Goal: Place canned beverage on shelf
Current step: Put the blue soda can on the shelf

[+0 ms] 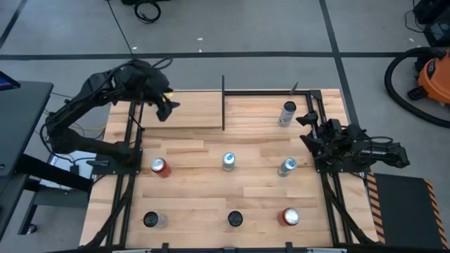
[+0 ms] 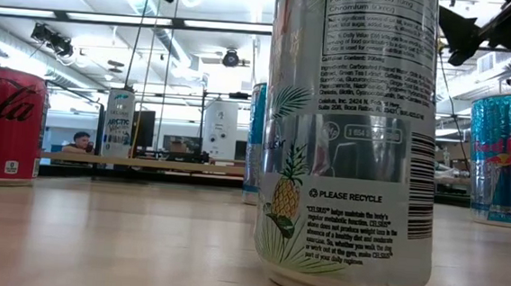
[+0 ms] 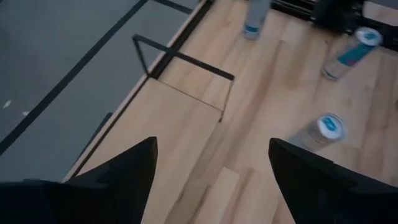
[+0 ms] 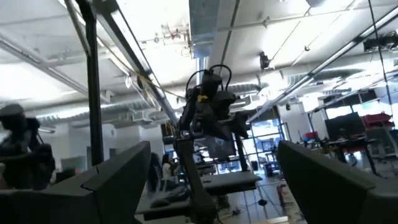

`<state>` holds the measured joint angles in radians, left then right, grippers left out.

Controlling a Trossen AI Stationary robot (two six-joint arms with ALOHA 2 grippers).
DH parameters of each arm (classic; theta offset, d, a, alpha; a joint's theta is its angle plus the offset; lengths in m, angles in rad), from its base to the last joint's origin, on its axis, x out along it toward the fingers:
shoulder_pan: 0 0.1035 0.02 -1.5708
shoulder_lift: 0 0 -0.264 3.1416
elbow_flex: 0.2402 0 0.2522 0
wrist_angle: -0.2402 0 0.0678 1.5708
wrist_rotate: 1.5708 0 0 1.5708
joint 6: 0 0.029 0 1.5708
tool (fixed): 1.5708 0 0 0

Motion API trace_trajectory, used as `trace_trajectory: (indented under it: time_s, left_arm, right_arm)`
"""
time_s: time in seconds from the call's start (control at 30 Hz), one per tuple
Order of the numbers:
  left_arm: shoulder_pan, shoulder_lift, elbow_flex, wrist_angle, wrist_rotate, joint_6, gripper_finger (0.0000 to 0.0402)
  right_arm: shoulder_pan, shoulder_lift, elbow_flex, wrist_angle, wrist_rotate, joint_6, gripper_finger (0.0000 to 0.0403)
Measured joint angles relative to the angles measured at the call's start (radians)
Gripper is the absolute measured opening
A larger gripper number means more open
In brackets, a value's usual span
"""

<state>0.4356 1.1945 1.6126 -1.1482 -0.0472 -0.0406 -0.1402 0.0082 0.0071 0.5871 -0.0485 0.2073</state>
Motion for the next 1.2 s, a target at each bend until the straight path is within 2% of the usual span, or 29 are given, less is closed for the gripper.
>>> trace_trajectory:
  time_s: [0.17,0.33,0.57,0.73,1.03,1.2]
  left_arm:
    - [-0.051,0.000,-0.041,0.021,-0.001,-0.006,0.0309]
    - [-0.089,0.000,-0.103,0.084,-0.001,0.015,0.0309]
    - [-0.123,-0.002,-0.172,0.135,-0.001,0.008,0.0309]
    - [-0.161,-0.033,-0.226,0.152,0.000,-0.005,0.0309]
    - [-0.299,-0.108,-0.303,0.200,0.001,-0.074,0.0309]
    - [-0.385,-0.166,-0.380,0.314,0.000,-0.086,0.0309]
  right_arm:
    - [0.000,0.020,0.029,-0.026,-0.004,0.036,0.0361]
    - [0.000,0.111,0.085,-0.079,-0.028,0.035,0.0361]
    - [0.000,0.322,0.174,-0.088,-0.034,-0.021,0.0361]
    - [0.000,0.474,0.234,-0.089,-0.100,-0.073,0.0361]
    - [0.001,0.735,0.312,-0.086,-0.127,-0.122,0.0361]
    - [0.001,0.901,0.336,-0.033,-0.129,-0.101,0.0361]
